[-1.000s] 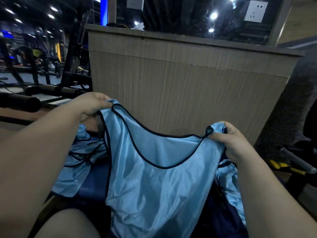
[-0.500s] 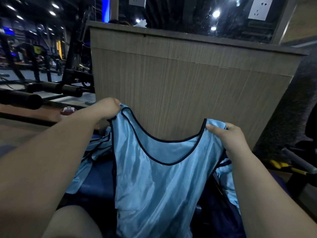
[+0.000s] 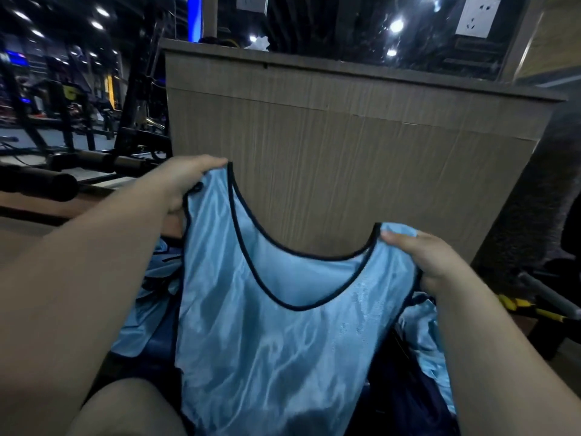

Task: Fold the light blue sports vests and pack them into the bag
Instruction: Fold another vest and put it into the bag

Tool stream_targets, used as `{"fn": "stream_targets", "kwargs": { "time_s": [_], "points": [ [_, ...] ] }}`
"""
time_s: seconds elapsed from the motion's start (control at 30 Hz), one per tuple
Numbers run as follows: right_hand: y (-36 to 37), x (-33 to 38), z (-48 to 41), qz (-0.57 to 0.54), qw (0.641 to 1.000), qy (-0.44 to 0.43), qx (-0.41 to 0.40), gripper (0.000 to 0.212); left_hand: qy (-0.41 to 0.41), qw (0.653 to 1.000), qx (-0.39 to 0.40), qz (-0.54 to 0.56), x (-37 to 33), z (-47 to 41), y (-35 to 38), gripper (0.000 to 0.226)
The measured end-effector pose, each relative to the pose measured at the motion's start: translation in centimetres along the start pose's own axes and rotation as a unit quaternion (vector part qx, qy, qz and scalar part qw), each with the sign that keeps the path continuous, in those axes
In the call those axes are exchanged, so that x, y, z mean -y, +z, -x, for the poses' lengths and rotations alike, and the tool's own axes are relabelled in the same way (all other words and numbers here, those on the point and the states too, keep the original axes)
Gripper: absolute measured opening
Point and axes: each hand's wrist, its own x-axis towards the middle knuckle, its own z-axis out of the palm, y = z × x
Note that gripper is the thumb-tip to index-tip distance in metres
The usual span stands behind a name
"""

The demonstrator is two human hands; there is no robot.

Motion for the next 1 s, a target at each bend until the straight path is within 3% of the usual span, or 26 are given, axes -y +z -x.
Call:
{"fn": "stream_targets", "kwargs": {
  "time_s": [0.13, 0.3, 0.4, 0.87, 1.0],
  "points": [
    [2.6, -2.0, -0.9, 0.053, 0.992, 0.017, -0.114, 0.033, -0.080, 0.991, 0.033, -0.103, 2.6, -0.4, 1.8, 0.042],
    [5.2, -2.8, -1.4, 0.055, 0.990, 0.009, -0.128, 0.042, -0.094, 0.980, 0.107, -0.137, 3.8, 0.2, 5.1, 0.037],
    [6.5, -2.5, -1.6, 0.043, 0.989, -0.011, -0.138, 0.031, -0.077, 0.979, 0.135, -0.132, 3.9, 0.7, 7.1, 0.021],
    [11.3, 0.1, 0.1, 0.052, 0.994, -0.076, -0.055, 0.013, -0.042, 0.970, 0.239, -0.035, 2.3, 3.0, 12.2, 0.013],
    [11.2, 0.2, 0.6, 0.084, 0.991, -0.102, -0.012, 0.036, -0.047, 0.959, 0.279, 0.014, 2.0, 3.4, 12.2, 0.017]
  ]
}}
